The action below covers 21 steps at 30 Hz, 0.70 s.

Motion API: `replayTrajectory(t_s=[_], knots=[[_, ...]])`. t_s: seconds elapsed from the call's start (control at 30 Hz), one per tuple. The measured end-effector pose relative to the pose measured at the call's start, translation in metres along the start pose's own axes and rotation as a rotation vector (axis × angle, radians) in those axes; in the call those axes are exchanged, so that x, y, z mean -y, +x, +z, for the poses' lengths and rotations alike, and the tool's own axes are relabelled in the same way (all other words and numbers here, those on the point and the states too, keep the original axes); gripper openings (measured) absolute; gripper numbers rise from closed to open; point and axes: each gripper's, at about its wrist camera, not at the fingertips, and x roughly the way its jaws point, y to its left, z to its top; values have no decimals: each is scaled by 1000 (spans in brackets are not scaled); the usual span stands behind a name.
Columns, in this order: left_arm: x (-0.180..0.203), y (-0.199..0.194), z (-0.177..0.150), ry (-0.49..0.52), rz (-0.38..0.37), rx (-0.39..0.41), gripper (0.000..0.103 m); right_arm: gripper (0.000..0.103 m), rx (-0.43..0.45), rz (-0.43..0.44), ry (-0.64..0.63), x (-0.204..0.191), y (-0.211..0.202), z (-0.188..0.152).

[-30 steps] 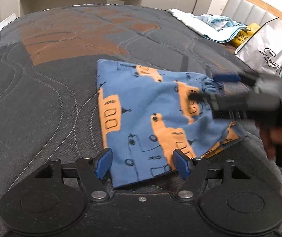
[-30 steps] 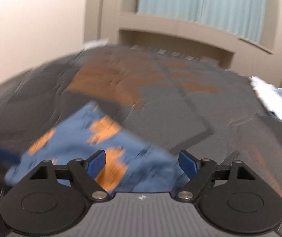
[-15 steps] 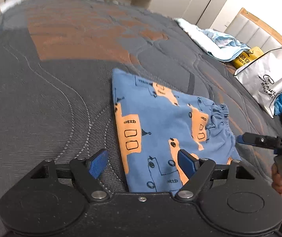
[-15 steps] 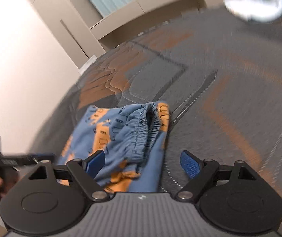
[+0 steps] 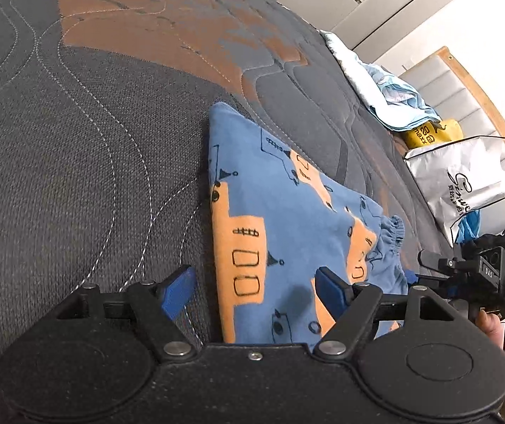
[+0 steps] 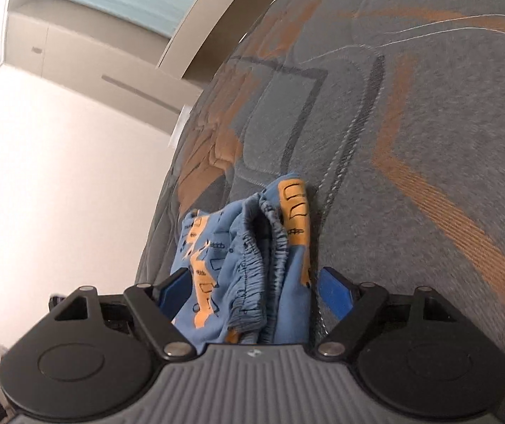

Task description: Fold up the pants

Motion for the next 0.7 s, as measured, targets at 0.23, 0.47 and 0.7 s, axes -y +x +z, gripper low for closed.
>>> replayTrajectory(t_s=[0.23, 0.47, 0.7], knots=[[1, 12, 11, -8, -41, 1, 82, 84, -41, 33, -24, -6, 16, 4], [-3, 23, 15, -52, -138, 6, 76, 46, -33, 94, 72, 23, 9, 7], [-13, 26, 17, -34, -145, -21, 60, 33, -64, 70, 26, 26, 15, 9]])
